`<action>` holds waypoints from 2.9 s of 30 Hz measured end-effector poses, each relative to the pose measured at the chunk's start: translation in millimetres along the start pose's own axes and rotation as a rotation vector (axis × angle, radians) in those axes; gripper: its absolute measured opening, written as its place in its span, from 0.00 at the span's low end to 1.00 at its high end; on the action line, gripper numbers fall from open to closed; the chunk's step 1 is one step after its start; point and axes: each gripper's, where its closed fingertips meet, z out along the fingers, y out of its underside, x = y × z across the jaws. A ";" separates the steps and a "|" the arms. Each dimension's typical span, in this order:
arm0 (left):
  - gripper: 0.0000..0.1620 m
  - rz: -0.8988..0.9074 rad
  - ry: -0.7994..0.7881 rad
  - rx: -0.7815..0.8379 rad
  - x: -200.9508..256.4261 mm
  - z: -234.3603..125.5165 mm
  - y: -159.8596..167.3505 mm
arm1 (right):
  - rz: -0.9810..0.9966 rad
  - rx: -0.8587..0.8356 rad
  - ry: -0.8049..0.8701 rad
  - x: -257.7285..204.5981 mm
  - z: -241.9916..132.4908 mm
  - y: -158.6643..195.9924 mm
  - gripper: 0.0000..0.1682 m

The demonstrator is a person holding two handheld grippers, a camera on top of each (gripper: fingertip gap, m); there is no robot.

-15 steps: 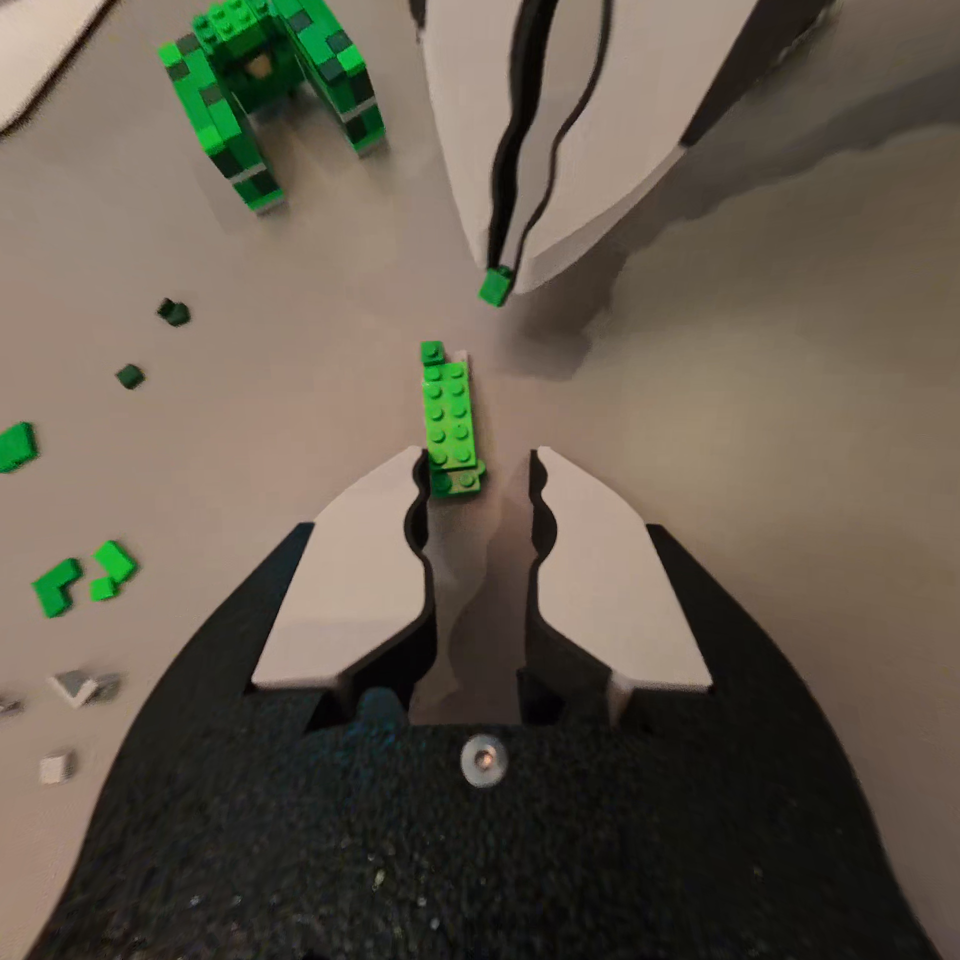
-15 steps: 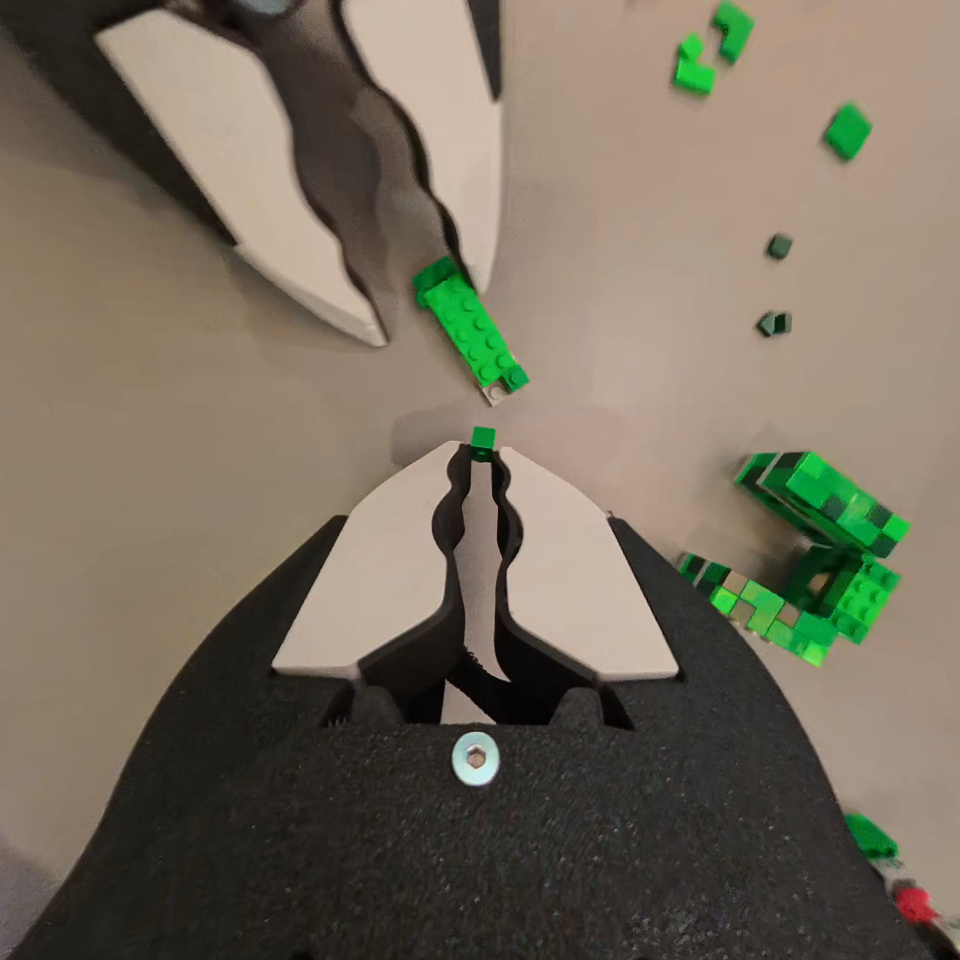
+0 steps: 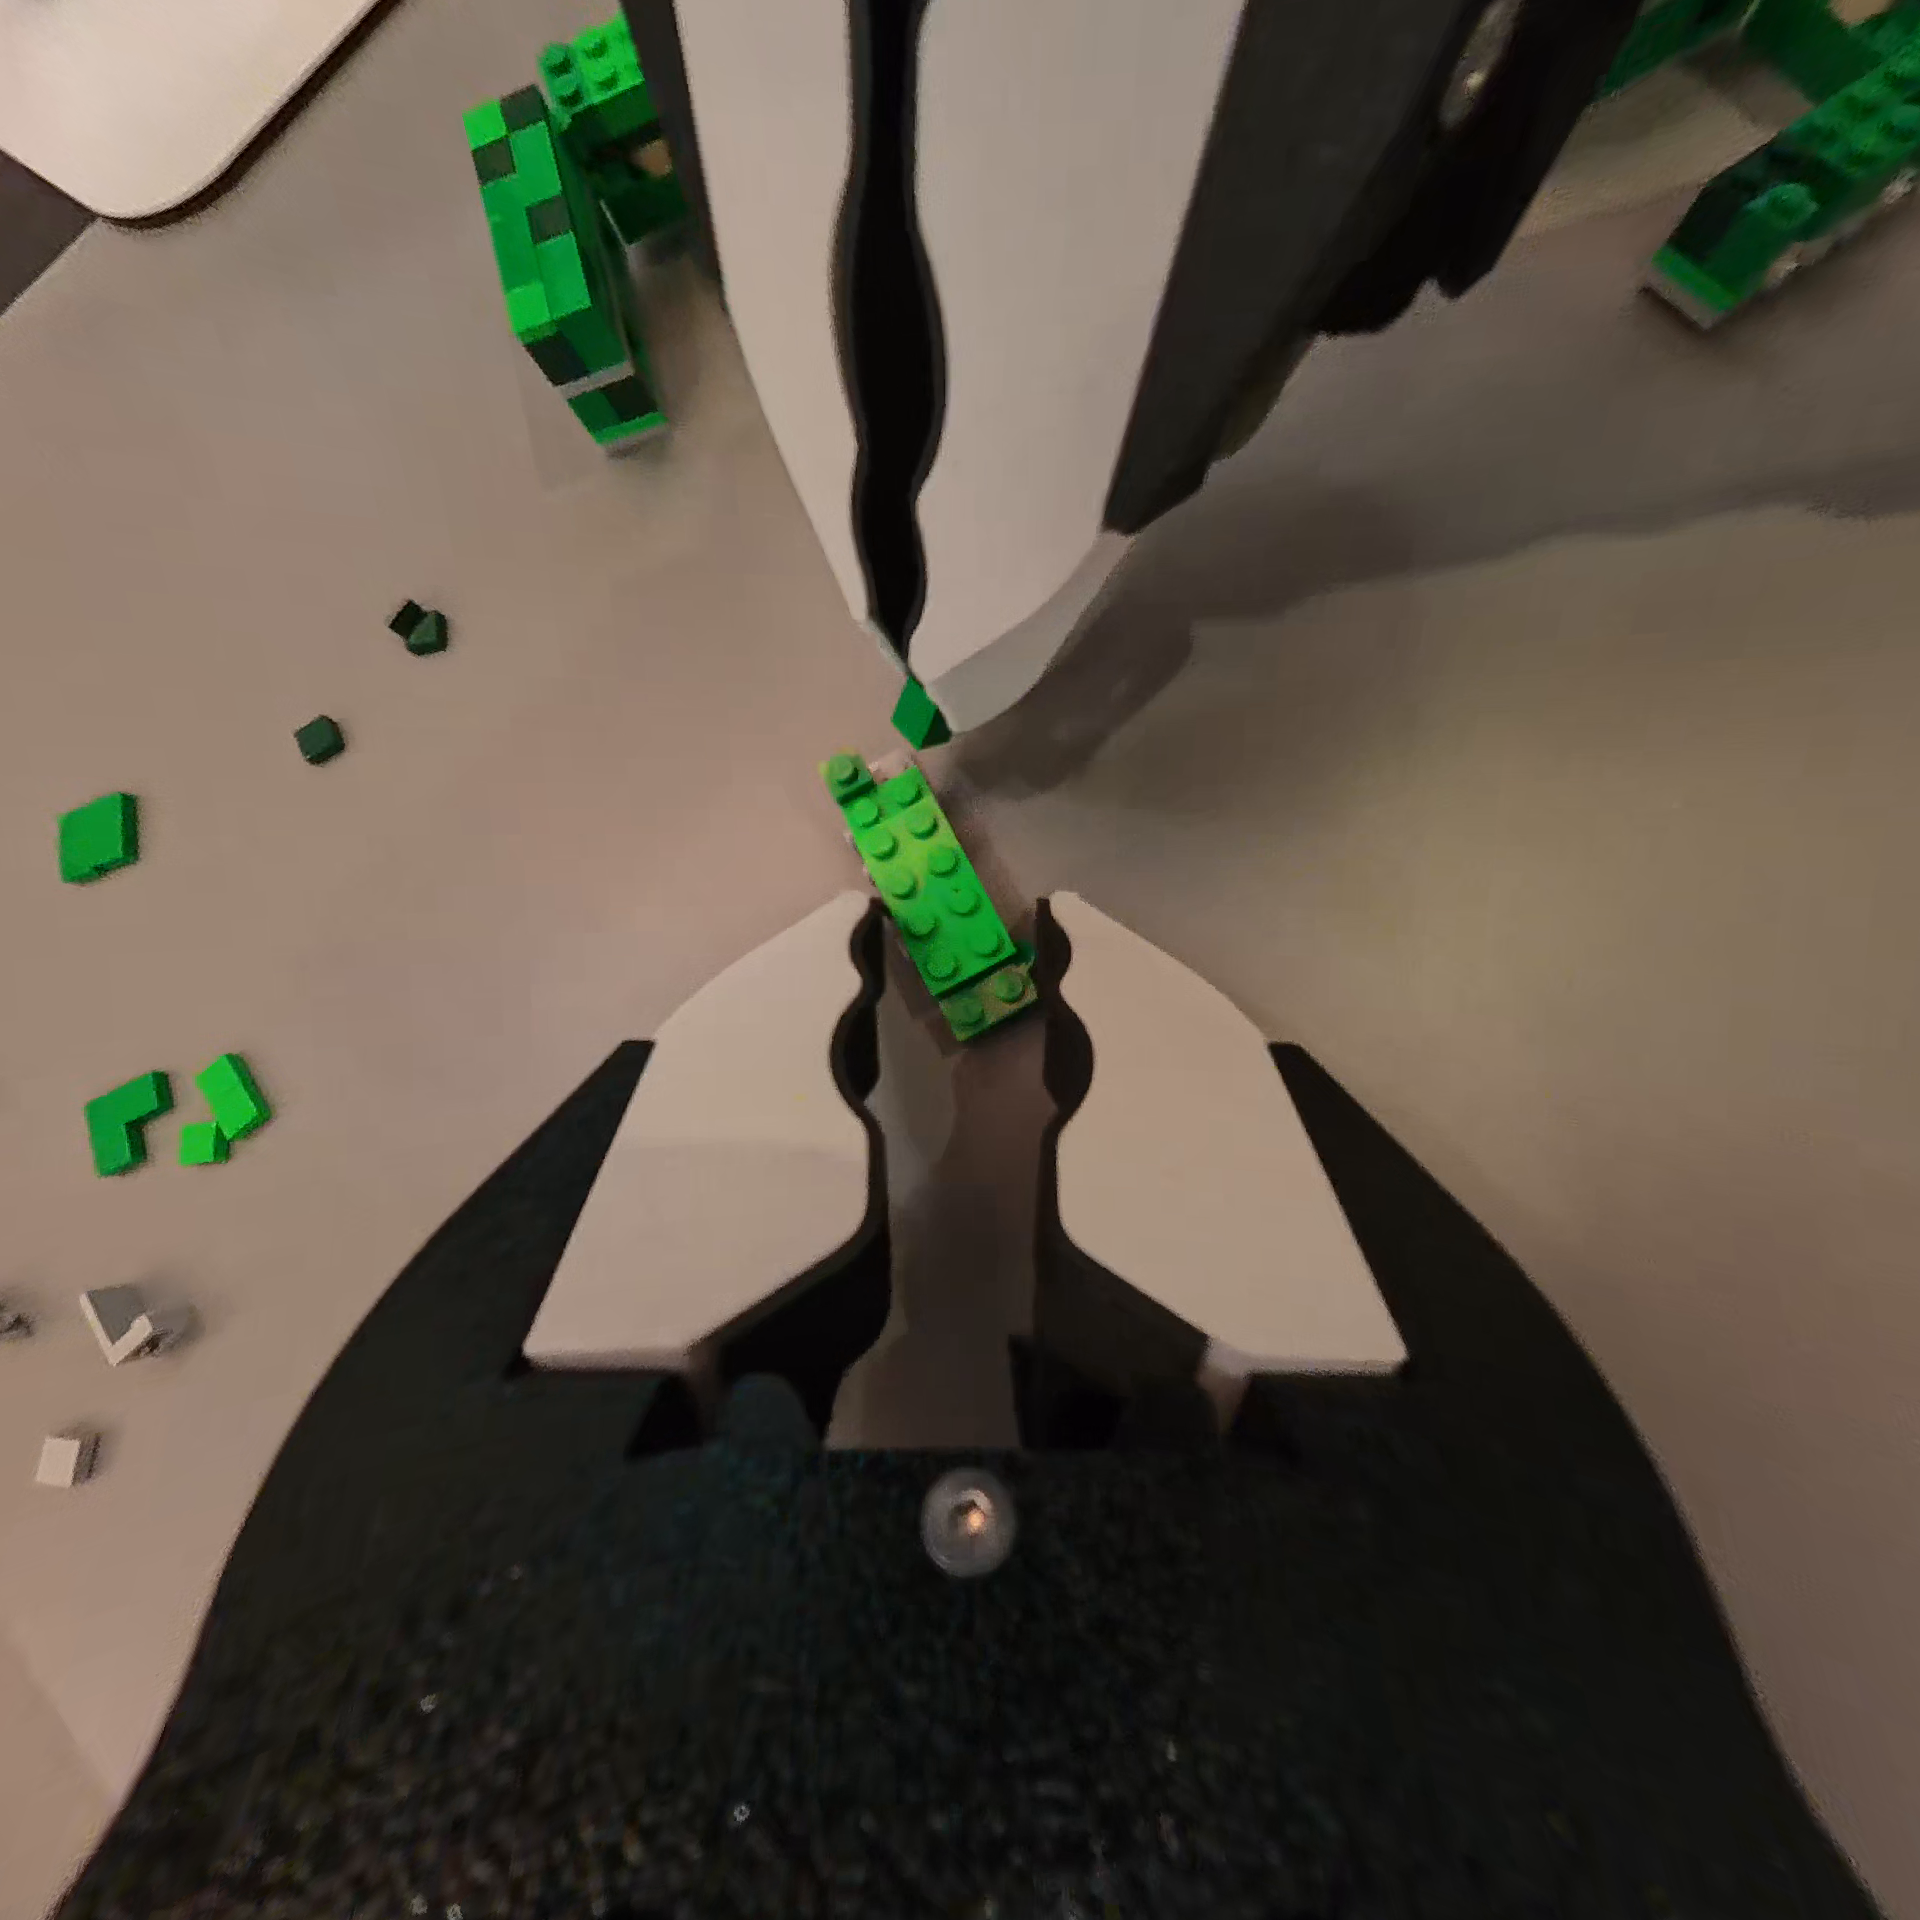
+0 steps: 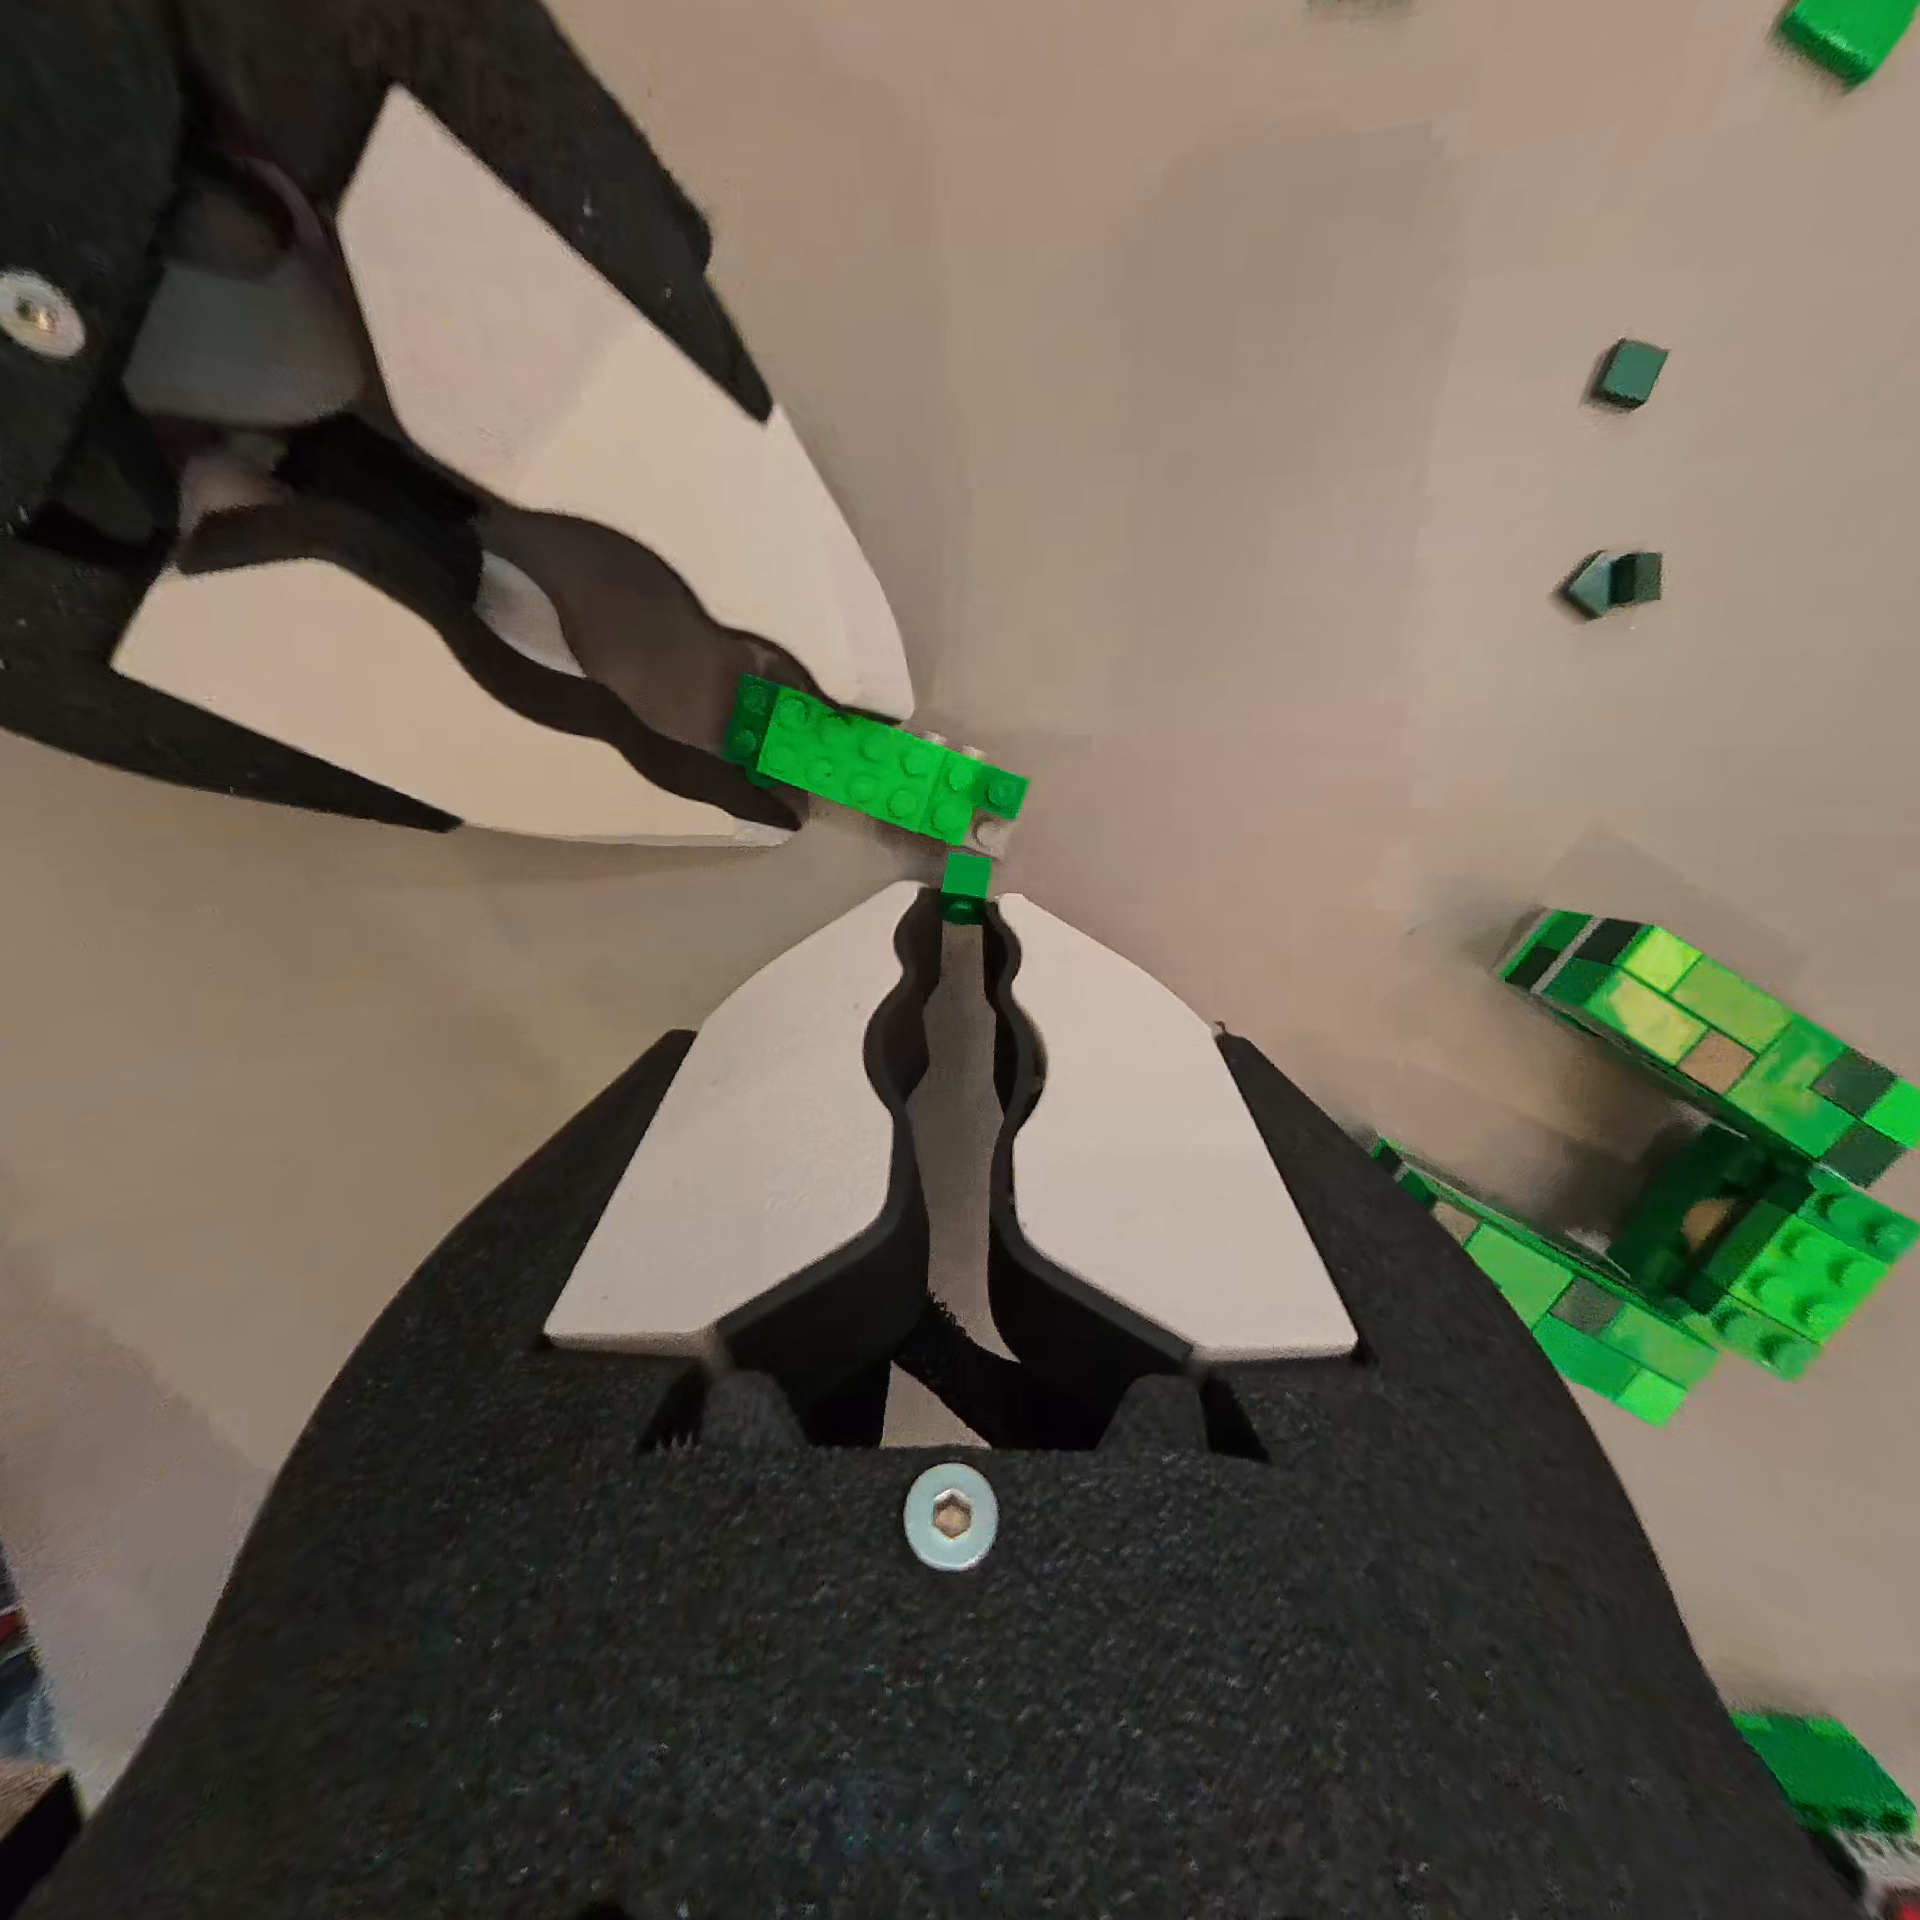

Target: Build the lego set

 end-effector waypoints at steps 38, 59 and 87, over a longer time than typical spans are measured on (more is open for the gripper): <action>0.11 0.017 -0.069 -0.021 -3.3 5.3 -5.1 | 0.328 -0.023 -0.060 -0.1 6.4 -1.8 0.04; 0.10 -0.021 -0.049 0.007 -4.0 6.2 -5.7 | 0.385 0.030 -0.091 -0.5 4.5 0.2 0.08; 0.10 0.037 -0.062 0.228 -18.5 -20.5 -23.9 | 0.027 0.316 0.312 -18.8 -30.2 22.1 0.04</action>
